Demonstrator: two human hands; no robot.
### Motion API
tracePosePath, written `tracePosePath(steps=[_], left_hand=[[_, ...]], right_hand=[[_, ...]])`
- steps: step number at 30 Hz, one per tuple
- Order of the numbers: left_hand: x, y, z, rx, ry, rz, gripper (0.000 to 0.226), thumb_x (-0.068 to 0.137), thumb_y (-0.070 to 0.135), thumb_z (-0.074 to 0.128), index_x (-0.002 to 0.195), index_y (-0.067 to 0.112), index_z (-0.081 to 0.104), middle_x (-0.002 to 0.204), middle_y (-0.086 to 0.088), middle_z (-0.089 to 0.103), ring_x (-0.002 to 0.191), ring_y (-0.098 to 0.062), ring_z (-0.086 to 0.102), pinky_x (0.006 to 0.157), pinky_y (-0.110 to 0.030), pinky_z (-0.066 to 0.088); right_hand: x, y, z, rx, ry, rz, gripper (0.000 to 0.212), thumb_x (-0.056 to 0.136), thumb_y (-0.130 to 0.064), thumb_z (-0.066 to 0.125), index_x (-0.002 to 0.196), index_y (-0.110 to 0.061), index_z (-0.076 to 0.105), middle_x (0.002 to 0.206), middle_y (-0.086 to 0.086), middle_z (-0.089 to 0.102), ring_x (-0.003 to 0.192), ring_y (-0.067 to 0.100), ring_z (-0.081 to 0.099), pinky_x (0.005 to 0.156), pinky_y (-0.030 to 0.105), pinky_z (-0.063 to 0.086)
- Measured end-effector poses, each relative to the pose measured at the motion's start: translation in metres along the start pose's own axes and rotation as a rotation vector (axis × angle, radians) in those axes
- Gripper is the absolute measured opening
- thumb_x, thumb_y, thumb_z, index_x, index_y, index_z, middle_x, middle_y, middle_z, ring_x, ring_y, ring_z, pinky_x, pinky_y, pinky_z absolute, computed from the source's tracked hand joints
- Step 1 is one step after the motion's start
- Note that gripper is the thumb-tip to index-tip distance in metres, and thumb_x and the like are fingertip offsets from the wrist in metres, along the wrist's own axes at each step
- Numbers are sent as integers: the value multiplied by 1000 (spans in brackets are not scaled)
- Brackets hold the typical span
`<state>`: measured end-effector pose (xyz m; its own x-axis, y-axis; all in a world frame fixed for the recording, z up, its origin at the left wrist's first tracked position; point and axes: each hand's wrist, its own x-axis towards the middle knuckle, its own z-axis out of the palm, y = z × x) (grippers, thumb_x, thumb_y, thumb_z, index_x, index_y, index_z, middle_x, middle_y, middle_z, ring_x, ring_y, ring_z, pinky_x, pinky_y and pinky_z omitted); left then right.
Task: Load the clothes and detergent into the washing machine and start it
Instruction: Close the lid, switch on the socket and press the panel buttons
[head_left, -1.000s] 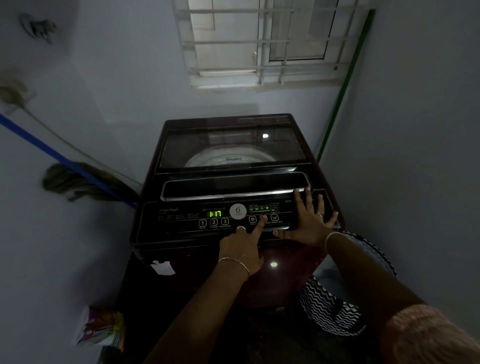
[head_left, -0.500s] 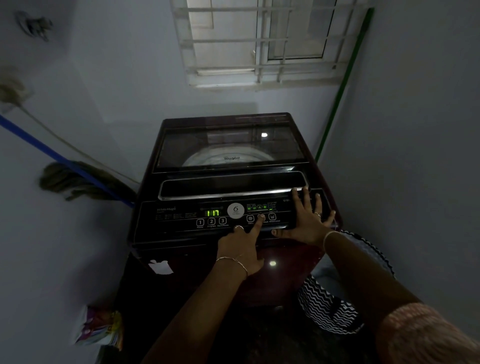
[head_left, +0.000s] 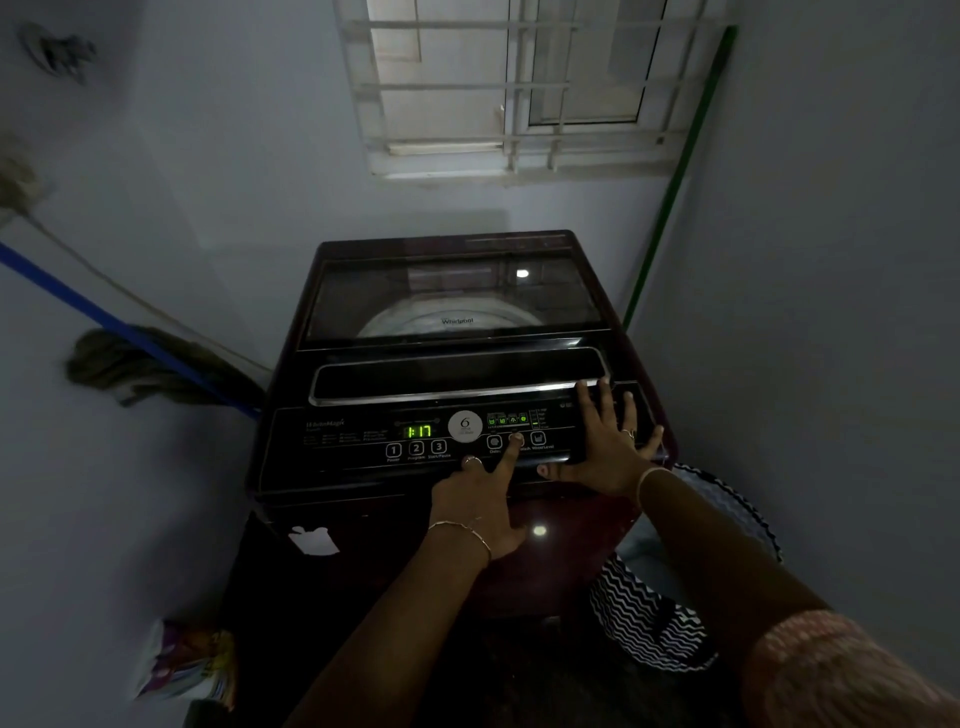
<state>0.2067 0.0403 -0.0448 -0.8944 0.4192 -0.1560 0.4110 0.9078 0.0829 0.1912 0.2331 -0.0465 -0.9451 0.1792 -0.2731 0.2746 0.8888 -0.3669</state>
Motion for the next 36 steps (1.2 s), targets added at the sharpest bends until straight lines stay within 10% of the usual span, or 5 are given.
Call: tracePosePath(steps=[36], left_hand=[[19, 12, -20, 56, -26, 125, 77, 94, 46, 46, 150, 38, -6, 115, -10, 64, 105, -28, 61, 83, -35, 45]], right_hand=[[1, 1, 0, -2, -4, -6, 132, 57, -75, 69, 146, -39, -22, 152, -4, -37, 141, 32, -30, 104, 70, -11]])
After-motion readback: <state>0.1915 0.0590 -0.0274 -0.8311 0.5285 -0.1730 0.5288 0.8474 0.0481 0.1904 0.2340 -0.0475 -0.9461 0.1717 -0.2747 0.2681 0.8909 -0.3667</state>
